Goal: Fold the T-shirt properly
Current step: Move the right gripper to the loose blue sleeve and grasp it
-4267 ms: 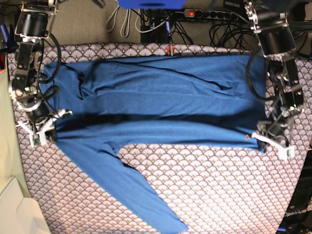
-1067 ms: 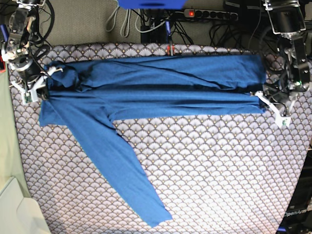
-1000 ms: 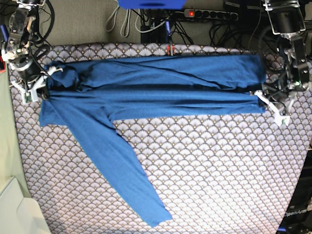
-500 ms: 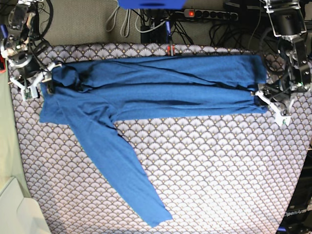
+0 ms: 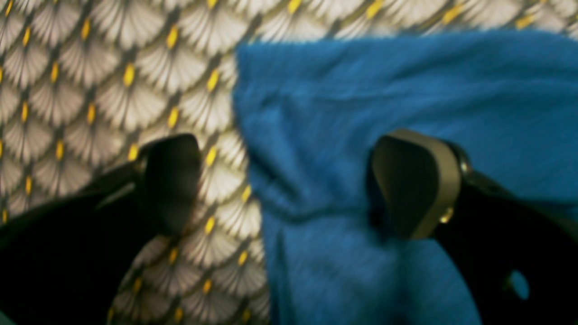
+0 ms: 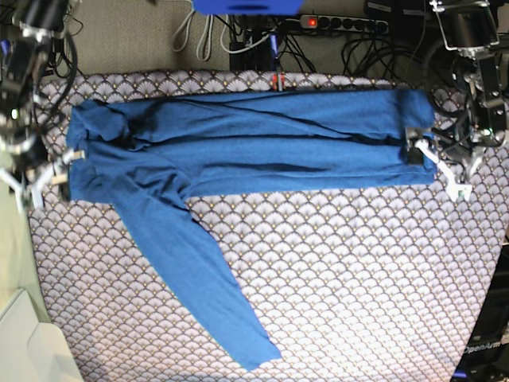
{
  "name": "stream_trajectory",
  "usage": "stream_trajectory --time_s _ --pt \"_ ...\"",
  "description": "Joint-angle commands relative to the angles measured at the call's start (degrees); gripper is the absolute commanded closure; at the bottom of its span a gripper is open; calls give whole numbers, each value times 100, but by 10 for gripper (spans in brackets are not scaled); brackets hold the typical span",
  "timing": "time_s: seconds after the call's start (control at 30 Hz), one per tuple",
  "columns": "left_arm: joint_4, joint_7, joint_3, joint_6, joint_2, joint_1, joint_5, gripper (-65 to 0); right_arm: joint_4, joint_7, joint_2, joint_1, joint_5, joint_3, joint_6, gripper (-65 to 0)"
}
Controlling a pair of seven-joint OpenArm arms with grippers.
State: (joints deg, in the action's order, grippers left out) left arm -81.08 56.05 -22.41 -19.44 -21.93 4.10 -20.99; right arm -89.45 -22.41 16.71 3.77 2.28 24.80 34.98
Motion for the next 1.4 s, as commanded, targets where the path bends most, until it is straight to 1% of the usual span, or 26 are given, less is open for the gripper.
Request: stream_trajectory --time_s 0.0,0.07,0.17,0.23,0.3,0.33,0.4,0.53,0.57,0.6,0.73,0.77,0.83,0.9,1.0,1.07,1.2,1.27,1.37 --pt "-99 -89 -31 41 -88 -80 -85 -631 -106 48 100 -346 101 -181 -12 -333" --pt "-99 -89 -40 50 -88 -80 -85 -631 -53 -233 100 -830 92 -532 -12 -333" --pt "-99 -80 -40 50 -79 -80 -85 -631 580 -532 74 -1683 92 -1183 -12 -334" --pt "-99 -80 -40 50 -79 -80 -85 -631 1319 -620 57 -2333 92 -1614 -21 -334" --pt "-99 -80 -40 58 -79 -71 -68 -631 2163 -585 21 -2957 92 -1939 -21 -334" --pt "-99 -80 -40 58 -79 -71 -59 -631 2611 -506 -31 -3230 92 -2045 -21 -334" --pt "-99 -80 -40 58 -79 -71 -50 -631 3560 -181 -58 -3775 92 -2238 -21 -334" --pt "-99 -80 -49 58 -79 -71 -76 -631 5152 663 -75 -4443 92 -2607 -56 -334" --pt "-99 -80 -49 58 -79 -71 -85 -631 5547 918 -128 -4557 92 -2642 -56 -334" --pt "-99 -80 -49 58 -79 -71 -85 -631 5916 1165 -172 -4654 92 -2669 -65 -334" --pt "-169 -80 -49 58 -79 -80 -94 -631 6848 1973 -207 -4751 92 -2677 -540 -334" --pt "-204 -80 -49 58 -79 -80 -94 -631 7006 2140 -207 -4742 92 -2677 -610 -334" --pt "-275 -80 -49 58 -79 -71 -94 -631 7209 2378 -216 -4742 92 -2677 -637 -334" --pt "-319 -80 -49 58 -79 -71 -94 -631 7279 2492 -216 -4733 92 -2677 -645 -334" --pt "-345 -80 -49 58 -70 -63 -85 -631 7279 2518 -234 -4636 92 -2677 -654 -334" --pt "-345 -80 -49 58 -62 -63 -85 -631 7279 2518 -313 -4592 92 -2686 -654 -334" --pt "-345 -80 -101 58 97 -63 -50 -631 7279 2527 -383 -4531 92 -2695 -654 -334" --pt "-345 -80 -225 58 123 -45 -50 -631 7279 2527 -497 -4531 92 -2836 -654 -334" --pt "-345 -80 -321 58 185 -45 -50 -631 7270 2527 -533 -4540 92 -3003 -654 -332"
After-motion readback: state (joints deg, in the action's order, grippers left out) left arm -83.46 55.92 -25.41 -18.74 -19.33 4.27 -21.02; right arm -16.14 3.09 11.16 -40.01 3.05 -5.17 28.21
